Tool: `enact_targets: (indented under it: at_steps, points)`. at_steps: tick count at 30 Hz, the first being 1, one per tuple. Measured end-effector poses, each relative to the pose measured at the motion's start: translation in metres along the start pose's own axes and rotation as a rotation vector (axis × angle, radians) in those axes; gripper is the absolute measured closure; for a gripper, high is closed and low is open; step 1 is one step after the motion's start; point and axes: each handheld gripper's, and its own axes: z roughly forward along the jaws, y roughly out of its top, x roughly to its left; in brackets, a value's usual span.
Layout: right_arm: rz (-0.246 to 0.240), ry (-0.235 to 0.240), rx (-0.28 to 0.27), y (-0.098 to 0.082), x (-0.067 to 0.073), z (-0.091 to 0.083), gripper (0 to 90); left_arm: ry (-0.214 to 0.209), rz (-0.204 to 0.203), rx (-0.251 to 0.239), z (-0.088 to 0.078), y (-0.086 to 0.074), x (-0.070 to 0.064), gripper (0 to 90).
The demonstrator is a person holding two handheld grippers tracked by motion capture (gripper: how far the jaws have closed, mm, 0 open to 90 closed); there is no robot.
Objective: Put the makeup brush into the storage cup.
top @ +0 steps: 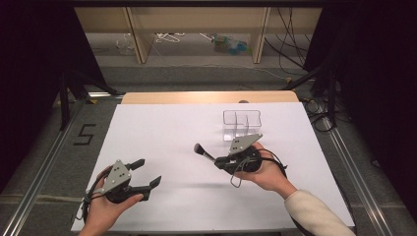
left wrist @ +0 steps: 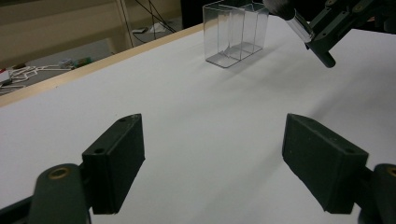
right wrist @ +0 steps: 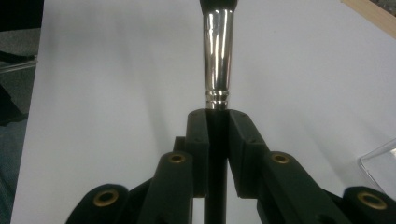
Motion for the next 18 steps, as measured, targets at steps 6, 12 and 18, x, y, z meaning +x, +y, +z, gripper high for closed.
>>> enact_targets:
  at_steps: [6, 12, 18]
  points:
    - [0.028, -0.003, -0.021, -0.0021, -0.0001, -0.0025, 79.6, 0.0, -0.017, 0.0, 0.0003, -0.0004, -0.0008, 21.0]
    - [0.054, -0.003, -0.048, -0.0041, -0.0024, -0.0062, 79.6, 0.0, -0.017, -0.001, 0.0003, -0.0004, -0.0008, 21.0]
    - [0.074, -0.013, -0.073, -0.0075, -0.0051, -0.0082, 79.6, 0.001, -0.004, 0.002, 0.0003, -0.0003, 0.0001, 21.0]
